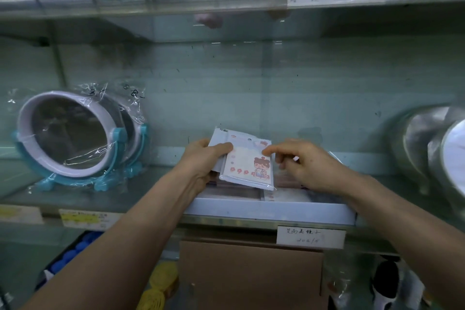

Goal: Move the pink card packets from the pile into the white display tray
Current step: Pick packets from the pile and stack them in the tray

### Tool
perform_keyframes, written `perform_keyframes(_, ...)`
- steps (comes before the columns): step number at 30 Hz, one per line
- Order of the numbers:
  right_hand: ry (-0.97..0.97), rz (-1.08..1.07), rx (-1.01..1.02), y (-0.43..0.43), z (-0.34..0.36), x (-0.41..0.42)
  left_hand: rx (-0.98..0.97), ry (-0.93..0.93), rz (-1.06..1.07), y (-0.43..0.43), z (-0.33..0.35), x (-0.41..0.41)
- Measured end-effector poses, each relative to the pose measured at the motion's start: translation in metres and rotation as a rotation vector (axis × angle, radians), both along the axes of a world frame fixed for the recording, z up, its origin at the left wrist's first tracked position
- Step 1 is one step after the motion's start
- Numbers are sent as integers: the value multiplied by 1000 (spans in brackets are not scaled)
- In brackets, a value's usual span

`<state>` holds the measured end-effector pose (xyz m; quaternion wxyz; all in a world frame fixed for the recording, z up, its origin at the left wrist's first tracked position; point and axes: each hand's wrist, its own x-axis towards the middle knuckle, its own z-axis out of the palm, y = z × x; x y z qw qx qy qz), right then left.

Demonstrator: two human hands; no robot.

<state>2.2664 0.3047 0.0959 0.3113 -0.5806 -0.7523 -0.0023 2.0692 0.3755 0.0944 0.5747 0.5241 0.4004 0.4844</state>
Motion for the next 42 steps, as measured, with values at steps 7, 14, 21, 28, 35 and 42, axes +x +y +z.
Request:
perform_keyframes(7,-535,82,239,-17,7,-10,-5,48,-37,-5,1,5)
perform_keyframes(14,-596,-46,233,-40,44,-14,214,173,95,4,-4,5)
perform_keyframes(21,-556,-74,-268,-42,43,-11,243,189,100,3,-6,5)
perform_keyframes(28,-280,-59,-600,-38,35,-6,264,198,76,0,-5,5)
perform_keyframes(35,-270,-98,-578,-26,34,-3,219,145,51,-1,-5,6)
perform_keyframes(42,-382,-181,-32,-11,24,-10,111,-46,-41,-5,1,6)
